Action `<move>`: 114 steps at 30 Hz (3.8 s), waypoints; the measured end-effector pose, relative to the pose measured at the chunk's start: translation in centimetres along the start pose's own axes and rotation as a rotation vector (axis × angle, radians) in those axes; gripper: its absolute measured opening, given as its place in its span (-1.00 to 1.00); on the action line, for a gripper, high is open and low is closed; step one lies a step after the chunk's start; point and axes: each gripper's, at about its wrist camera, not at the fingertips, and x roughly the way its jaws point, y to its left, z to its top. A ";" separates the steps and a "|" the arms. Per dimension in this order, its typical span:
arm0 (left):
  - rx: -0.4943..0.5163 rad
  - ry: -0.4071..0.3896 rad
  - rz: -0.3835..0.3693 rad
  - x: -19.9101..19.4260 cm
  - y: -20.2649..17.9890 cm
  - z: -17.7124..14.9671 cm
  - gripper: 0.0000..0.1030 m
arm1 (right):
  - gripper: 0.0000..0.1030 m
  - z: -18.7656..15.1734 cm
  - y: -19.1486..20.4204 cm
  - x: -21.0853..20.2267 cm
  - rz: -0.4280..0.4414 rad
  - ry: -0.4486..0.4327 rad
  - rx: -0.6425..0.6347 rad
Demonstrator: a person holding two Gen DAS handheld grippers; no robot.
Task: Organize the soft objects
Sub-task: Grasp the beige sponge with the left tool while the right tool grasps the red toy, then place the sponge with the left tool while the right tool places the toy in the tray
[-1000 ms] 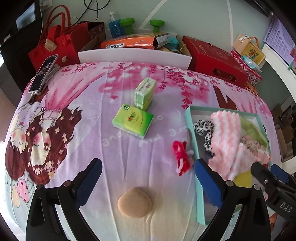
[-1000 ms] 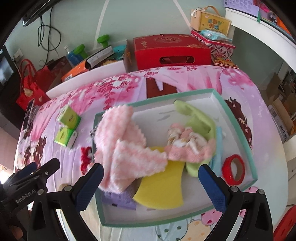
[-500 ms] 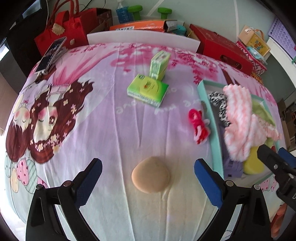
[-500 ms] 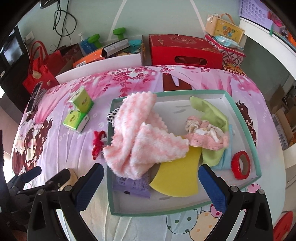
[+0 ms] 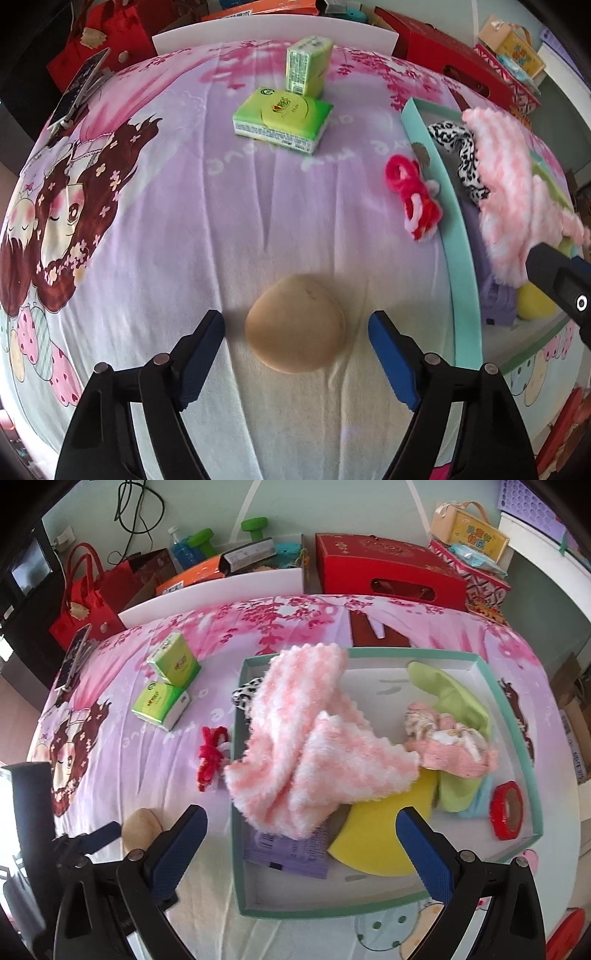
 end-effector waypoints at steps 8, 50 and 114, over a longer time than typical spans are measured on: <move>0.002 -0.005 -0.005 0.2 -0.1 -0.4 0.14 | 1.00 0.5 1.5 0.3 0.039 -0.017 -0.014; -0.257 -0.114 -0.087 -3.2 9.1 2.5 0.03 | -0.29 2.6 7.7 5.4 0.087 0.017 -0.165; 0.126 -0.244 -0.208 -9.3 -4.4 1.4 0.03 | -0.76 -0.5 -7.9 -4.3 -0.120 -0.136 0.128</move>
